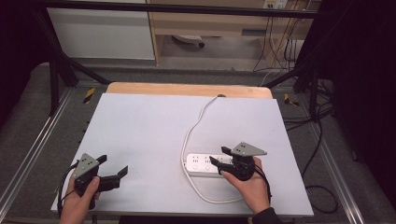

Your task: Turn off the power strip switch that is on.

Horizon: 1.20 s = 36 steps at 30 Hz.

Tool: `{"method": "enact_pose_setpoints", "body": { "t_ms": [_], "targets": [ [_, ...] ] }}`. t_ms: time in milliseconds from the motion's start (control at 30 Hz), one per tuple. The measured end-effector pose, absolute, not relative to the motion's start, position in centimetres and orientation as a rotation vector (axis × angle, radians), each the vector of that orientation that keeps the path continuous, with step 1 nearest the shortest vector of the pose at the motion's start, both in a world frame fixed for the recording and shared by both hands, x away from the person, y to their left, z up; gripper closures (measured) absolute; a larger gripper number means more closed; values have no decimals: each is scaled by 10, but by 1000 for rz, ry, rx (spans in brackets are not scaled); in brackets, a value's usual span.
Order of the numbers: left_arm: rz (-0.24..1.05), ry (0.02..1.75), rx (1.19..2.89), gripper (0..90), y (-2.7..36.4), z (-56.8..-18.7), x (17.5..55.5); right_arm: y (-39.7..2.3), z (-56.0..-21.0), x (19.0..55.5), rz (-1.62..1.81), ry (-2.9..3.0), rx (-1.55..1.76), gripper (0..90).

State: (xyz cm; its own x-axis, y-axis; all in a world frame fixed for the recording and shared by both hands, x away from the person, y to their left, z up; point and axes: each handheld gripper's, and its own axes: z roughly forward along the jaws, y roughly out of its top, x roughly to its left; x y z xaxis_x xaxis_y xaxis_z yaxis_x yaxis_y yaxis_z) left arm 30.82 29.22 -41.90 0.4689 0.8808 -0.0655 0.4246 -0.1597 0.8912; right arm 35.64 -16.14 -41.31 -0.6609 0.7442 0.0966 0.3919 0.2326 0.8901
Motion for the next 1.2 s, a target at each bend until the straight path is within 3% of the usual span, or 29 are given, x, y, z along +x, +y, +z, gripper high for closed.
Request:
{"method": "enact_pose_setpoints", "body": {
  "t_ms": [100, 167, 1200],
  "targets": [
    [604, 1113, 1770, 73, 292, -419, 308, -160, -411, 360, 1387, 2177, 1089, 119],
    [604, 1115, 1768, 73, 292, -419, 308, -158, -410, 361, 1364, 2168, 1135, 58],
    [578, 1152, 1726, 57, 299, -420, 312, -161, -386, 384, 1400, 2124, 1161, 23]
  ]
}}
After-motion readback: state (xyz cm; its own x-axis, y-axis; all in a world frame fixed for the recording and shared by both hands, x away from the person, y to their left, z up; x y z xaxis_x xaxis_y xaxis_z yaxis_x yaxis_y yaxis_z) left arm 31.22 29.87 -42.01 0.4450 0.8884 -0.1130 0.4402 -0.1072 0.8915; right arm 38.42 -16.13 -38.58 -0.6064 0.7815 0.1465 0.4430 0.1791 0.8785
